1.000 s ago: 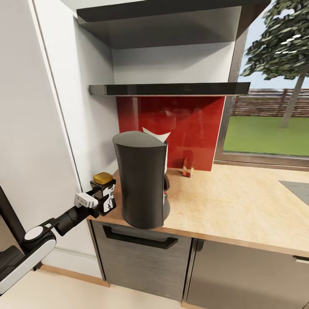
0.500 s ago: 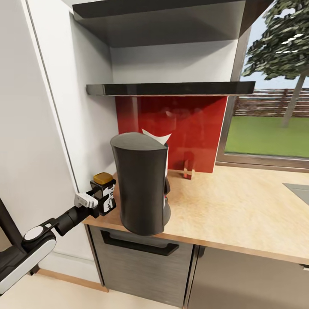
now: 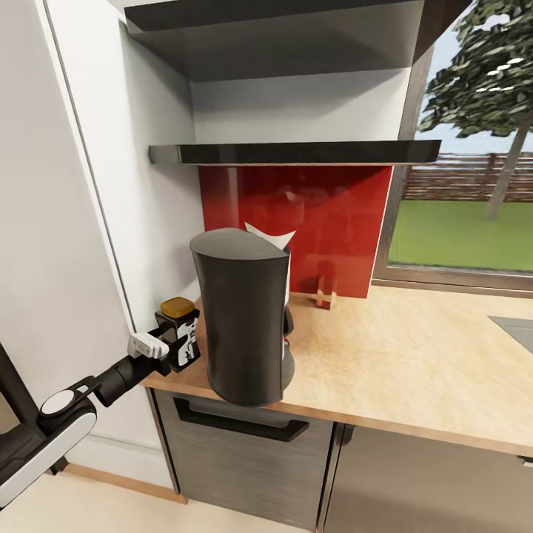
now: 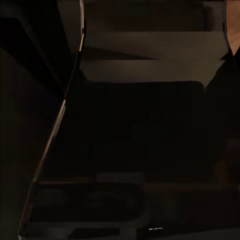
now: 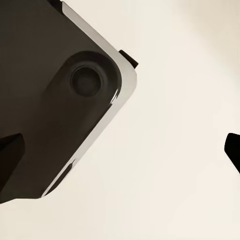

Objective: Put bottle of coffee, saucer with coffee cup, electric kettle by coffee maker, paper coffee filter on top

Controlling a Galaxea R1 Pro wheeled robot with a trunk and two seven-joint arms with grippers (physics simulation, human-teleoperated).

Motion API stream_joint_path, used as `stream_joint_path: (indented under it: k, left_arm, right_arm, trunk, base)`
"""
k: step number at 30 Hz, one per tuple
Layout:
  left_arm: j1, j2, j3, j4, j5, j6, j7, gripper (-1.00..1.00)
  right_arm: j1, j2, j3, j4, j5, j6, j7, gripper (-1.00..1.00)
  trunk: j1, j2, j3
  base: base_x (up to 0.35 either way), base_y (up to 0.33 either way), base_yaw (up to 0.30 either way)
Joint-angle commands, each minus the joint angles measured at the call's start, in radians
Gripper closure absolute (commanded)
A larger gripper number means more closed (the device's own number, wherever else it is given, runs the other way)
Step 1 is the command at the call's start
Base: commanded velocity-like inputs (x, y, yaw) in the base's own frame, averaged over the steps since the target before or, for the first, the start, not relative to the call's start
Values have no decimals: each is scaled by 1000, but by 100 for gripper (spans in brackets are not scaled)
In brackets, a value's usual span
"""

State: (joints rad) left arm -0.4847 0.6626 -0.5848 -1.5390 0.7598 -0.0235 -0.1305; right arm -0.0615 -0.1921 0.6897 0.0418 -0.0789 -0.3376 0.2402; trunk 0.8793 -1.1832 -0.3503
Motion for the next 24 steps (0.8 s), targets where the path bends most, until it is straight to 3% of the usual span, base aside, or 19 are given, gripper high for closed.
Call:
stream_joint_path:
  k: [1,12,16,24]
  left_arm:
    - [-2,1,-3,1,9,-3,-1,100]
    - [-2,2,-3,2,9,-3,4,100]
    - [-2,1,-3,1,9,-3,49,100]
    - [-2,2,-3,1,9,-3,68,100]
  right_arm:
    - [-1,0,5,3,-9,-6,6,-100]
    - [-1,0,5,3,-9,-6,6,-100]
    - [-1,0,5,3,-9,-6,6,-100]
    - [-1,0,5,4,-9,-6,6,-100]
  trunk:
    - [0,-1,-2]
    - [0,-1,-17]
    - [0,-1,-23]
    - [0,-1,-33]
  base:
    - [0,0,0]
    - [0,0,0]
    - [0,0,0]
    - [0,0,0]
